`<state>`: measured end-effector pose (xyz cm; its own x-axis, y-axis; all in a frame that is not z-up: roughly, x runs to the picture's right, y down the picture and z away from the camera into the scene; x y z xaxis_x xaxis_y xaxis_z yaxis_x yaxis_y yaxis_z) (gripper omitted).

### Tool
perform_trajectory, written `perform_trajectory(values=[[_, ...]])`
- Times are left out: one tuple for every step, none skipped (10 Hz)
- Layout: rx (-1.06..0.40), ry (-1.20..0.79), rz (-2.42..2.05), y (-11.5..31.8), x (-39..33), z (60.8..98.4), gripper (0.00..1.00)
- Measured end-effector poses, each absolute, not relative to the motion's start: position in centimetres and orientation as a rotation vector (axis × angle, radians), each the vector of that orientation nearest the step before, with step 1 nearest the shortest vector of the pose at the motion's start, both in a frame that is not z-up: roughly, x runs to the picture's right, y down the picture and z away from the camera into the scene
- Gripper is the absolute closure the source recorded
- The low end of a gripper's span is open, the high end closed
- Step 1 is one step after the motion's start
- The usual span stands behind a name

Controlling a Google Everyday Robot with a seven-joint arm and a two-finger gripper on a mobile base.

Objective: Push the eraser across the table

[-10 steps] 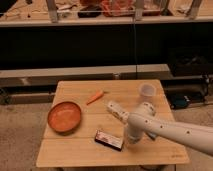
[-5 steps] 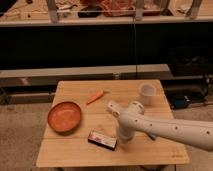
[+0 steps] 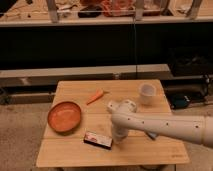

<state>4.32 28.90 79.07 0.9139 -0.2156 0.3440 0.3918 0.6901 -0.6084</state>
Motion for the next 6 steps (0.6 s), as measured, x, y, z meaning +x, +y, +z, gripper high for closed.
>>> perform_trajectory(values=[[-0.734, -0.256, -0.365, 28.6, 2.8, 79.3, 1.00], [-0.732, -0.258, -0.377, 28.4, 2.2, 79.4, 1.00], [-0.734, -0.258, -0.392, 28.2, 1.8, 79.4, 1.00], [-0.736, -0.260, -0.410, 28.1, 1.3, 79.5, 1.00], [-0.731, -0.266, -0.427, 28.0, 0.4, 79.5, 1.00], [-0.728, -0.271, -0.444, 28.0, -1.1, 79.5, 1.00]])
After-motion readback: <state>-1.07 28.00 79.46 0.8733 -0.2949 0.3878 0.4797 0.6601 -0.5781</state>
